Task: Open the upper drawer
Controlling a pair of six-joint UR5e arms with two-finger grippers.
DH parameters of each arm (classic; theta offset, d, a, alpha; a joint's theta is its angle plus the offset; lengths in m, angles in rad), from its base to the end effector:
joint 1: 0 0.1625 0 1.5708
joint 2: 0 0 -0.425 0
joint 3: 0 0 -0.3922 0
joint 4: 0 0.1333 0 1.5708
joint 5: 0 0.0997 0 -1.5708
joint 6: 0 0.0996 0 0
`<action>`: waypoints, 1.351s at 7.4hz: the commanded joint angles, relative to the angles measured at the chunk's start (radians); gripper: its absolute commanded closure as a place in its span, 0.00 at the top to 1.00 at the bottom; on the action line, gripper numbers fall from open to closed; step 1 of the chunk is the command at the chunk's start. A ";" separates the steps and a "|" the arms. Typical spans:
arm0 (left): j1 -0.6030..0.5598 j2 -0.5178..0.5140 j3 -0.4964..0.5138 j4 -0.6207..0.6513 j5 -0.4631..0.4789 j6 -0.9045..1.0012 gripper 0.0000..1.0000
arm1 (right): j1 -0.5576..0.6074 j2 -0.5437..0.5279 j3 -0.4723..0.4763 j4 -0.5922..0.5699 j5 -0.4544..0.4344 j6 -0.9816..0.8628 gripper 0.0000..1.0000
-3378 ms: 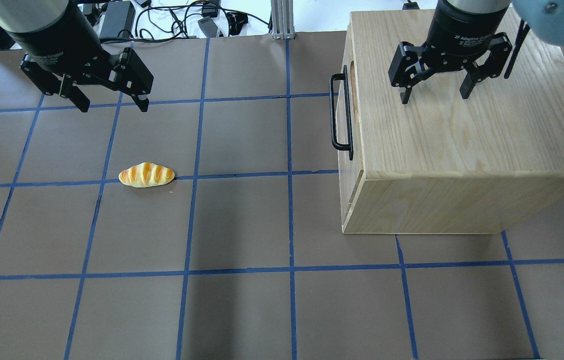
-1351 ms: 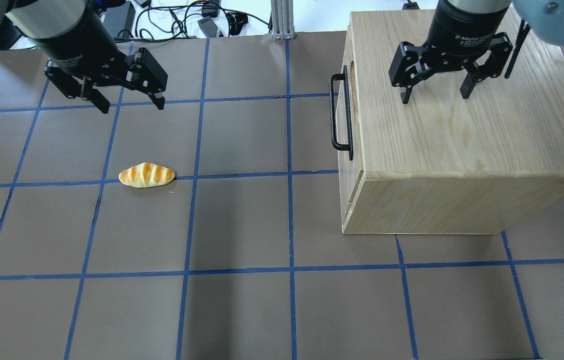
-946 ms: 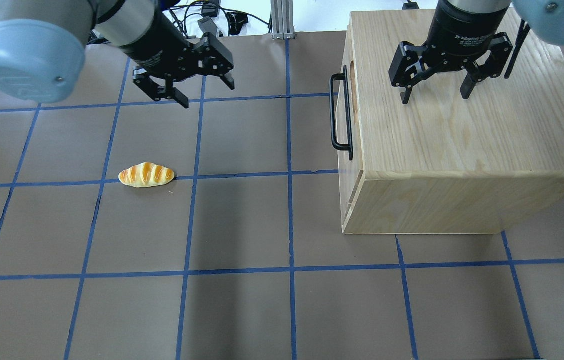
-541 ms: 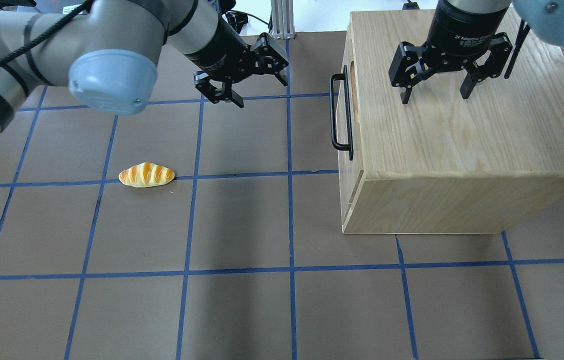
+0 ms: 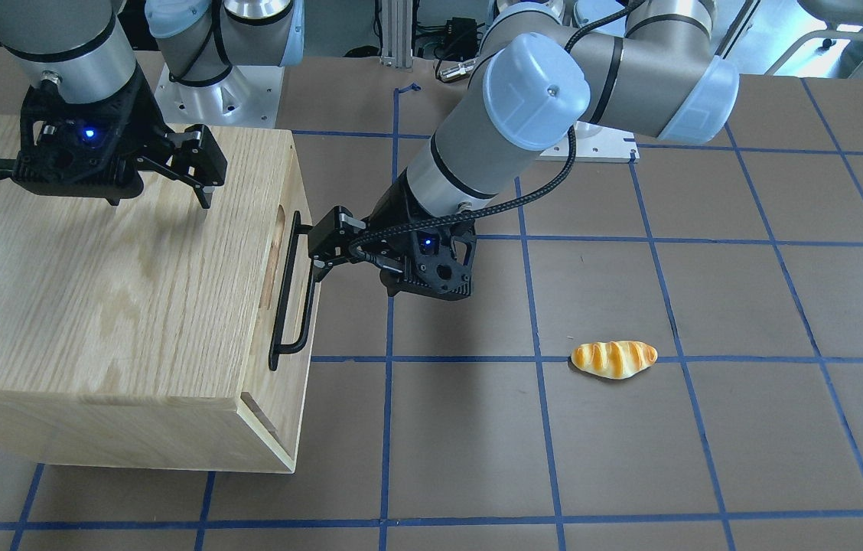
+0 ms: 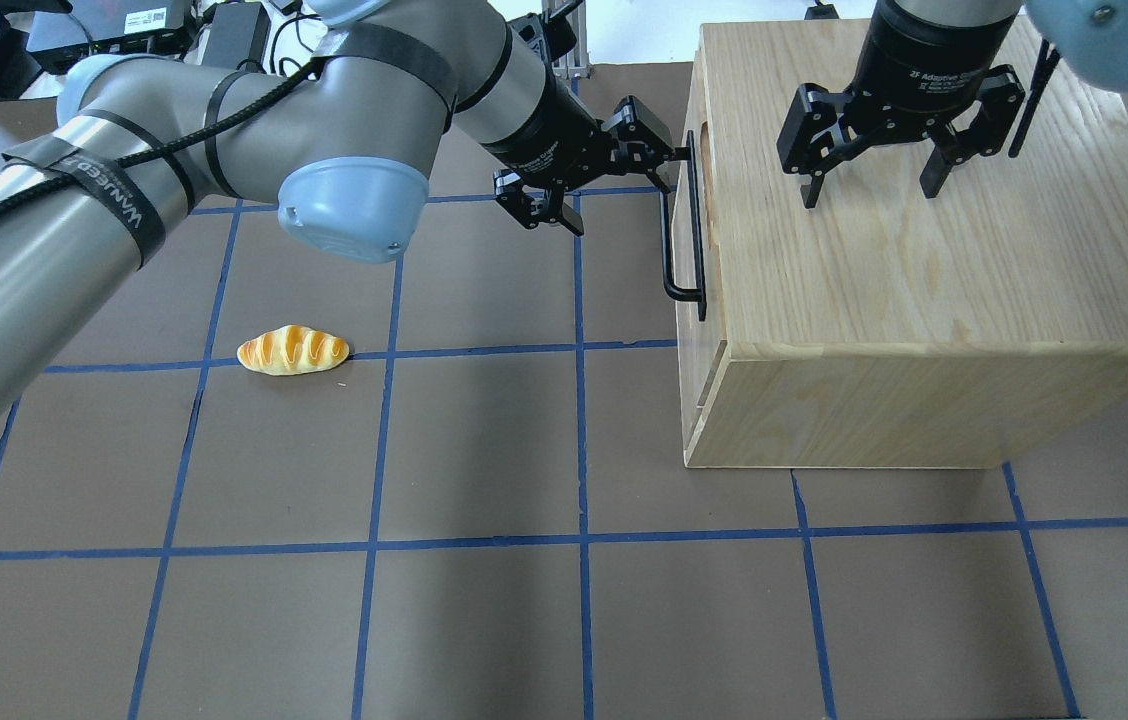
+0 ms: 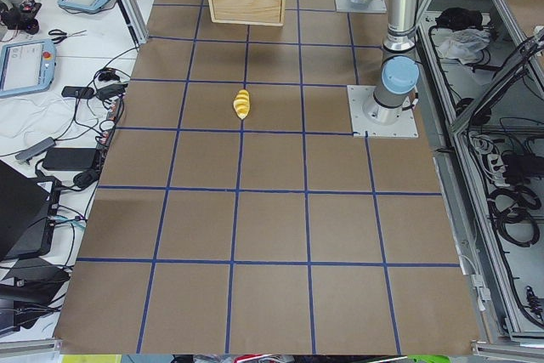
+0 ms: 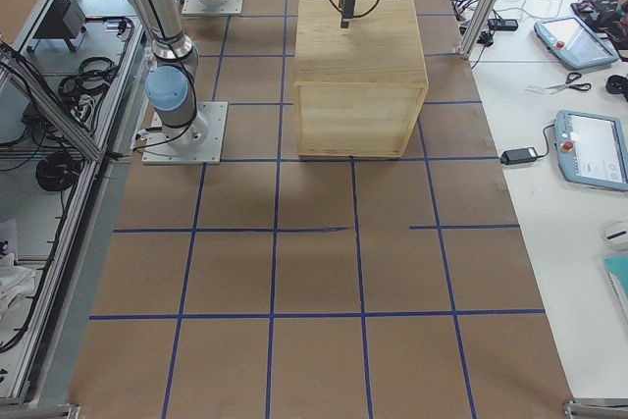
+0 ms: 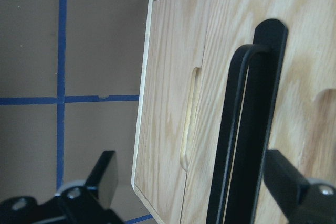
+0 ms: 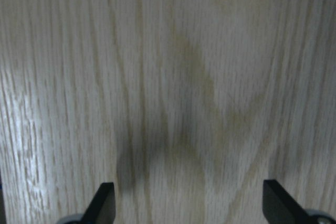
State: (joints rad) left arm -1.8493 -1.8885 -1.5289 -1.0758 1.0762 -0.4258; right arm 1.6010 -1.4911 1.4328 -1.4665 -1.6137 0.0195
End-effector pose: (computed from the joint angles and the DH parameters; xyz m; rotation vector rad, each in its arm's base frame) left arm -0.3459 -0.5527 0.3955 0.1195 -2.6022 0.0422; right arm 0.1447 -0.5163 0.5050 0.0181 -3.0967 -0.0696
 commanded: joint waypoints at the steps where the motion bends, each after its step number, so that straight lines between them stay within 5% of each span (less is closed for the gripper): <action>1: -0.022 -0.020 -0.004 0.038 -0.001 0.001 1.00 | 0.000 0.000 0.000 0.000 0.000 -0.001 1.00; 10: -0.027 -0.037 -0.030 0.050 0.054 0.071 1.00 | 0.000 0.000 0.000 0.000 0.000 0.000 1.00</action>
State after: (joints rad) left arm -1.8760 -1.9242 -1.5569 -1.0259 1.1153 -0.3687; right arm 1.6002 -1.4910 1.4328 -1.4665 -1.6138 0.0198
